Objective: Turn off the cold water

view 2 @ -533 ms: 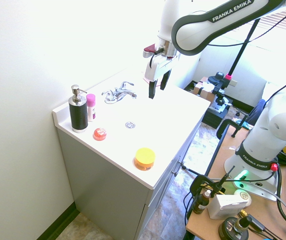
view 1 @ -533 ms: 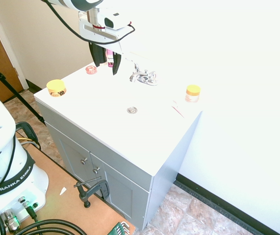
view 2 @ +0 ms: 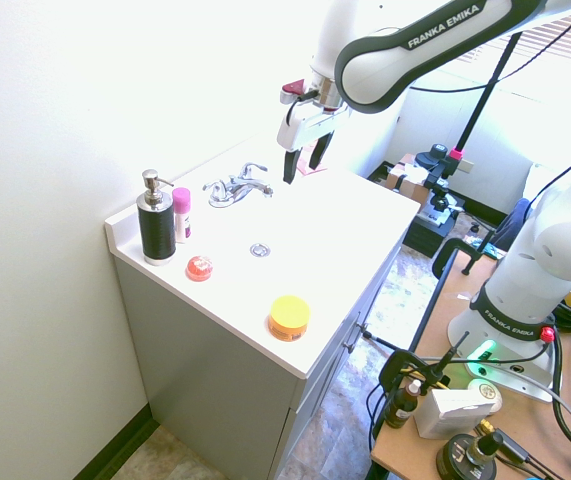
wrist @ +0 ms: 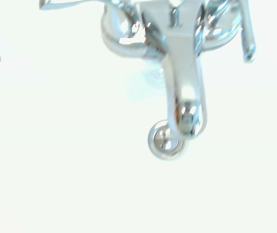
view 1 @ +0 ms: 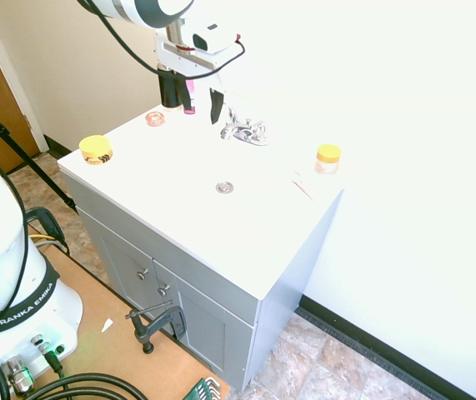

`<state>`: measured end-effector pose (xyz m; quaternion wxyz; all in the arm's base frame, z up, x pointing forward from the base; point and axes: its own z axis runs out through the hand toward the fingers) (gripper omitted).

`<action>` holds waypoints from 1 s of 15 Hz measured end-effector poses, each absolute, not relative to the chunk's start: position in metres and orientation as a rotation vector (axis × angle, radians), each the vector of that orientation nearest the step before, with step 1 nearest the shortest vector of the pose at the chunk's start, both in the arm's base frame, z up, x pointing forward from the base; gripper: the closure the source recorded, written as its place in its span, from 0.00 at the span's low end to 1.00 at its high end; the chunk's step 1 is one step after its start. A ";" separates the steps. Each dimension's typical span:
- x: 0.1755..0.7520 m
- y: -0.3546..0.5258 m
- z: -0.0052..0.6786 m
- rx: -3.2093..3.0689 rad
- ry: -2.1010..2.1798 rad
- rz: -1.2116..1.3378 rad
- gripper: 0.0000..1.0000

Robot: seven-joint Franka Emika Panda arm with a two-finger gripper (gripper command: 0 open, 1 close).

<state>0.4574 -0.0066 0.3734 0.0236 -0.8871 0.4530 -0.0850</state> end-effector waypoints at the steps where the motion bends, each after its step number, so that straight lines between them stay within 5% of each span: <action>1: 0.470 -0.011 0.369 -2.732 1.424 -0.294 0.00; 9: 0.560 -0.045 0.340 -2.727 1.552 -0.372 0.00; 15: 0.568 -0.056 0.325 -2.756 1.609 -0.337 0.00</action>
